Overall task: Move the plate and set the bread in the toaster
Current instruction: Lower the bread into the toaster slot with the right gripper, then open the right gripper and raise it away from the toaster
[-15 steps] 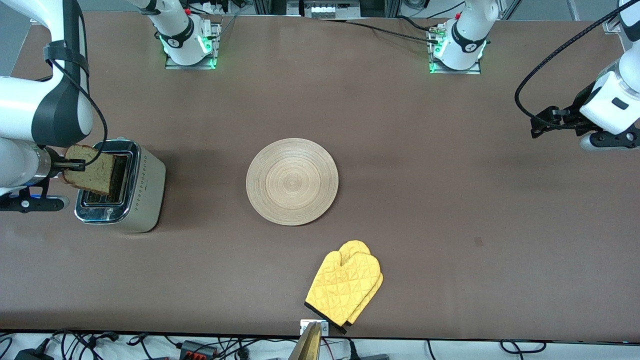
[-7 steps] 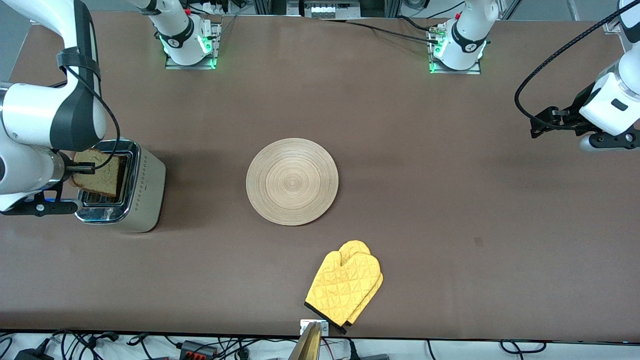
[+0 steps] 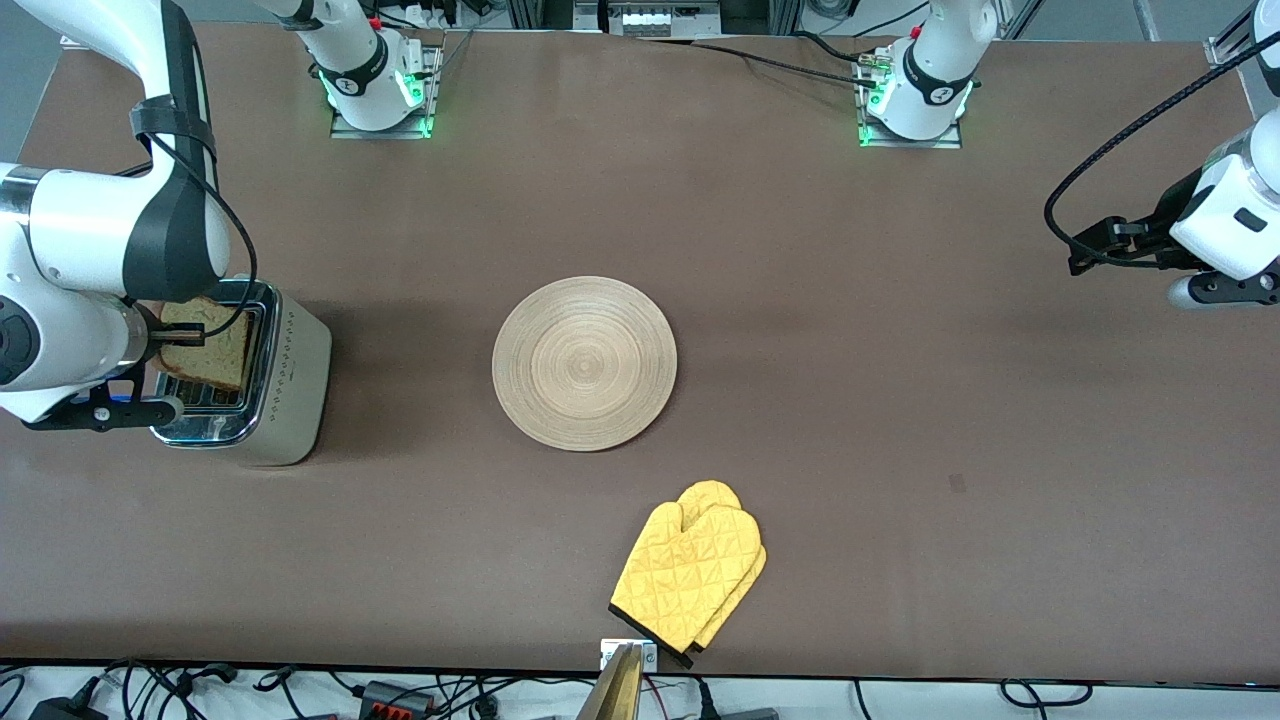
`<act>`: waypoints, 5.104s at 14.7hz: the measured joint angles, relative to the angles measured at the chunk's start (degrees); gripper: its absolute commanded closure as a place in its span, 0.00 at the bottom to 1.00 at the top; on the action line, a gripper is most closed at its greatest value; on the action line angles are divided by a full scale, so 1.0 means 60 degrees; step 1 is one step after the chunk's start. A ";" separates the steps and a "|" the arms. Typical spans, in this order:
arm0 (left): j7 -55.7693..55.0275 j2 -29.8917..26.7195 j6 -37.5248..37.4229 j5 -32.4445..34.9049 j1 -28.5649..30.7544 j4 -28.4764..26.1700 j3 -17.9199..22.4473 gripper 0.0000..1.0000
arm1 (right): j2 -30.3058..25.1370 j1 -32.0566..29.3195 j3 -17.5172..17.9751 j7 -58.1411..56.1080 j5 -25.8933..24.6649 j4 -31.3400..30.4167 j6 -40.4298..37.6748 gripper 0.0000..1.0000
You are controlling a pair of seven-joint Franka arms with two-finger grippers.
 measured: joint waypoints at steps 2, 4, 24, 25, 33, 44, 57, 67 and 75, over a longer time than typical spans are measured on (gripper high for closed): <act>0.0000 0.0001 0.0000 -0.0133 -0.0004 0.0170 -0.0015 0.00 | -0.0002 0.0019 0.0000 0.0000 0.0000 -0.0012 -0.0239 1.00; 0.0000 0.0006 -0.0002 -0.0137 -0.0031 0.0244 -0.0061 0.00 | 0.0000 0.0039 0.0001 0.0000 0.0000 -0.0012 -0.0276 1.00; 0.0005 0.0102 -0.0120 -0.0107 -0.0085 0.0436 -0.0062 0.00 | 0.0393 -0.0069 -0.0011 -0.0001 0.0002 -0.0043 0.0393 1.00; 0.0007 0.0102 -0.0117 -0.0103 -0.0083 0.0436 -0.0055 0.00 | 0.0454 -0.0069 -0.0011 -0.0001 0.0053 -0.0047 0.0400 1.00; 0.0010 0.0103 -0.0031 -0.0054 -0.0081 0.0423 -0.0038 0.00 | 0.0858 -0.0071 -0.0010 0.0012 0.0307 -0.0062 0.0493 0.00; 0.0010 0.0103 0.0358 0.0127 -0.0045 0.0411 -0.0011 0.00 | -0.0551 -0.0209 -0.0133 0.0001 0.1525 0.0216 0.0385 0.00; -0.0783 0.0027 0.0153 0.0098 0.0018 0.0411 -0.0043 0.00 | -0.1006 -0.0318 -0.0159 -0.0029 0.2505 0.0911 0.0211 0.00; -0.0741 0.0027 0.0156 -0.0189 0.0018 0.0411 -0.0047 0.00 | -0.1719 -0.3342 0.2405 0.0071 0.2513 0.0304 0.1632 0.00; -0.0738 0.0027 0.0155 -0.0223 0.0018 0.0412 -0.0044 0.00 | -0.3215 -0.3316 0.2580 0.0205 0.2177 -0.1991 0.2746 0.00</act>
